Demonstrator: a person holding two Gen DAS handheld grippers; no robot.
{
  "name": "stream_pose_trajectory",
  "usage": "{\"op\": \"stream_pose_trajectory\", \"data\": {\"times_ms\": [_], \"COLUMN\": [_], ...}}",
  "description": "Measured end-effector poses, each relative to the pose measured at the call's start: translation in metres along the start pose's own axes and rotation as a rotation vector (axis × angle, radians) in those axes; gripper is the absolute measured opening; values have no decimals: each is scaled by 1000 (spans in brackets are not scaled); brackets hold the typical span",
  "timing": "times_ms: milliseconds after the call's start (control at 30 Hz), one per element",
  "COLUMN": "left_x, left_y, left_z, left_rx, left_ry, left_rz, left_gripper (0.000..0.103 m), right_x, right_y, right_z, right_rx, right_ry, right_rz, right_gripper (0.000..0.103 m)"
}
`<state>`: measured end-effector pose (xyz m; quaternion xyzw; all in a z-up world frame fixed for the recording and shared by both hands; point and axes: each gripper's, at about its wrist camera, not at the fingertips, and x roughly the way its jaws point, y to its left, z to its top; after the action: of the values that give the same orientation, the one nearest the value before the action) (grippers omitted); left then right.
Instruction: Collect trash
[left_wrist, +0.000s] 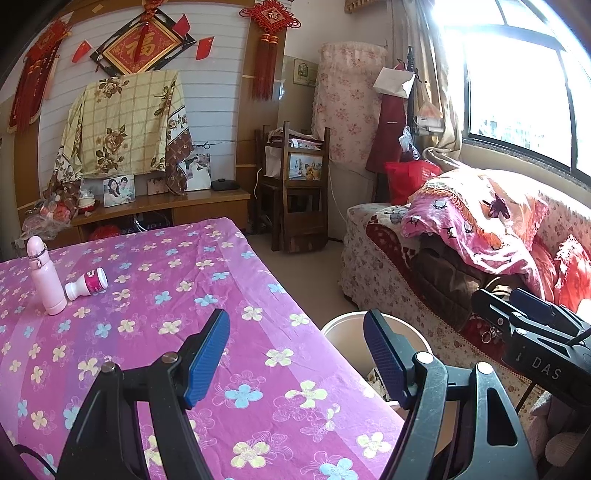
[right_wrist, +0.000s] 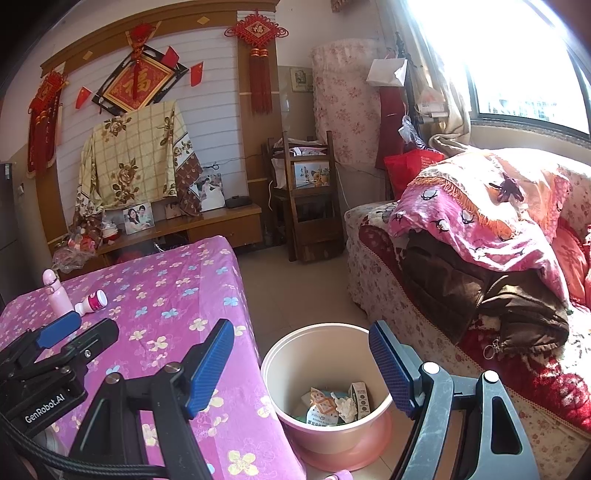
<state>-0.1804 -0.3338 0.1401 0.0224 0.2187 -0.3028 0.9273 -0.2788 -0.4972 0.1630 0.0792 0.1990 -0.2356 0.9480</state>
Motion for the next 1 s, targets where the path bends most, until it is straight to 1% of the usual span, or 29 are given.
{"op": "stream_pose_trajectory", "data": {"times_ms": [533, 1000], "left_x": [2, 4], "left_y": [2, 3], "left_z": [-2, -7], "left_rx": [-3, 5], "left_ry": [2, 7], "left_rz": [4, -20], "left_gripper": [75, 75], "right_x": [4, 8], "right_y": [-1, -5], "right_z": [-3, -6], "right_rx": [2, 0], "right_ry": [9, 17], "right_rz": [2, -4], "right_gripper": [79, 79]}}
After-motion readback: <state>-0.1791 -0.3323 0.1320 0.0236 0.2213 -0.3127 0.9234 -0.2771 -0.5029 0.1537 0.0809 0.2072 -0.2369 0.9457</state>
